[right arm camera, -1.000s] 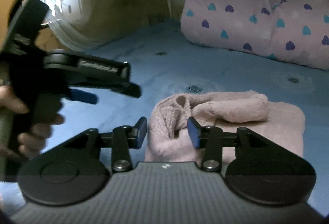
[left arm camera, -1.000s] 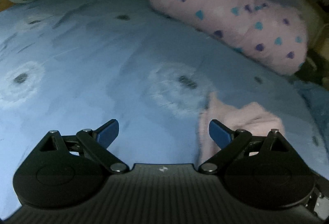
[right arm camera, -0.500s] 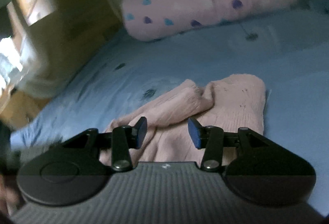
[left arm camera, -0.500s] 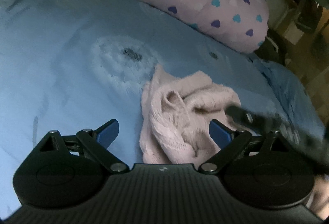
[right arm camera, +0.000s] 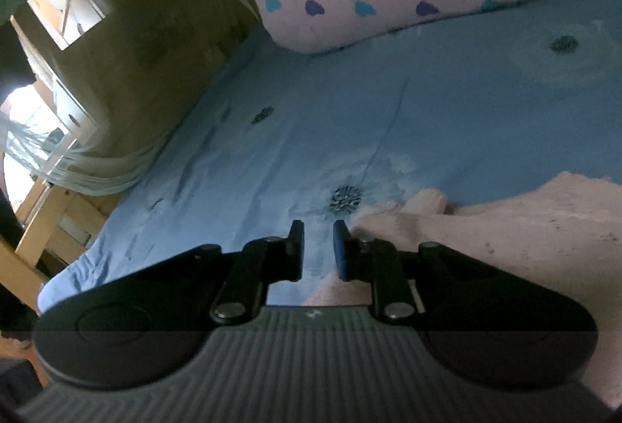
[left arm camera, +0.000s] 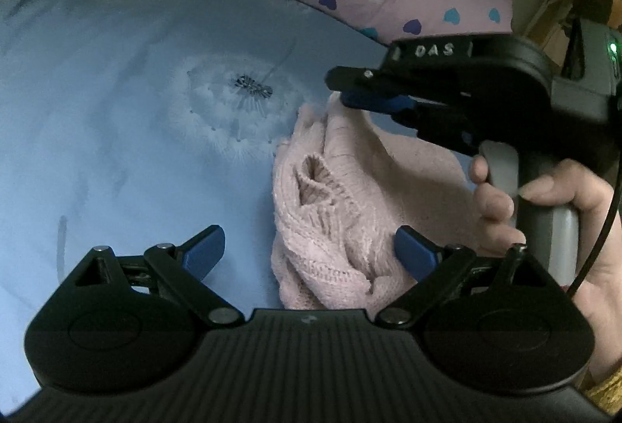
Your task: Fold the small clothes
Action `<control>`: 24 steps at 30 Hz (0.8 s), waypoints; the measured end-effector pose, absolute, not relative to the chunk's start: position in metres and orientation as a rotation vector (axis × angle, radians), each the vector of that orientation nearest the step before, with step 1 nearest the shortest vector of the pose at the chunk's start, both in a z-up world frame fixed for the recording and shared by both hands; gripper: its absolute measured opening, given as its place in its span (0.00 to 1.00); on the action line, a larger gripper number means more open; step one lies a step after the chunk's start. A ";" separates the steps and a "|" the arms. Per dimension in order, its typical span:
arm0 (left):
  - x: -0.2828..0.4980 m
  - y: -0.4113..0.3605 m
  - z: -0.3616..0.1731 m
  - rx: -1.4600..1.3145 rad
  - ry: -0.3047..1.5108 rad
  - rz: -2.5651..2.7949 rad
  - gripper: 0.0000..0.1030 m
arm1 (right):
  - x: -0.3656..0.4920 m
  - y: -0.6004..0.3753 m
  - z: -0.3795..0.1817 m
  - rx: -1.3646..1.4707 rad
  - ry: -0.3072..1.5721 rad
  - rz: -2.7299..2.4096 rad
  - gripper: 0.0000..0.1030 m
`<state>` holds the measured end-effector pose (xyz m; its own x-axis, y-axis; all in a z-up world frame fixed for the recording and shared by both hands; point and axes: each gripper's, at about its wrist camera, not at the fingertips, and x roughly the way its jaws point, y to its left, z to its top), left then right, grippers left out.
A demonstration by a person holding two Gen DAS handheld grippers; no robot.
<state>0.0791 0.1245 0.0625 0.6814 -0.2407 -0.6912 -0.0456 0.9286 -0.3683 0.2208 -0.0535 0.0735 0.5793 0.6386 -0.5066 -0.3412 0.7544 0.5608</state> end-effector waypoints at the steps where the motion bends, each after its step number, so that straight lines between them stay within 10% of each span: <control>1: 0.080 0.125 0.062 -0.381 0.815 -0.113 0.93 | 0.221 -0.055 0.075 0.433 0.759 0.595 0.26; 4: 0.078 0.122 0.062 -0.389 0.792 -0.126 0.77 | 0.206 -0.069 0.083 0.408 0.713 0.588 0.47; 9: 0.076 0.106 0.061 -0.372 0.768 -0.189 0.69 | 0.179 -0.110 0.092 0.362 0.662 0.544 0.51; 11: 0.078 0.099 0.056 -0.355 0.773 -0.175 0.36 | 0.169 -0.128 0.092 0.364 0.658 0.514 0.51; 13: 0.078 0.100 0.057 -0.361 0.755 -0.152 0.29 | 0.159 -0.144 0.090 0.345 0.643 0.476 0.51; 24: 0.074 0.142 0.056 -0.515 0.744 -0.066 0.40 | 0.124 -0.190 0.057 0.355 0.658 0.370 0.51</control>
<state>0.0739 0.1419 0.0558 0.7400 -0.2355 -0.6300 -0.1216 0.8744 -0.4697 0.1236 -0.1903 0.0569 0.7309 0.4387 -0.5228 -0.2184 0.8761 0.4298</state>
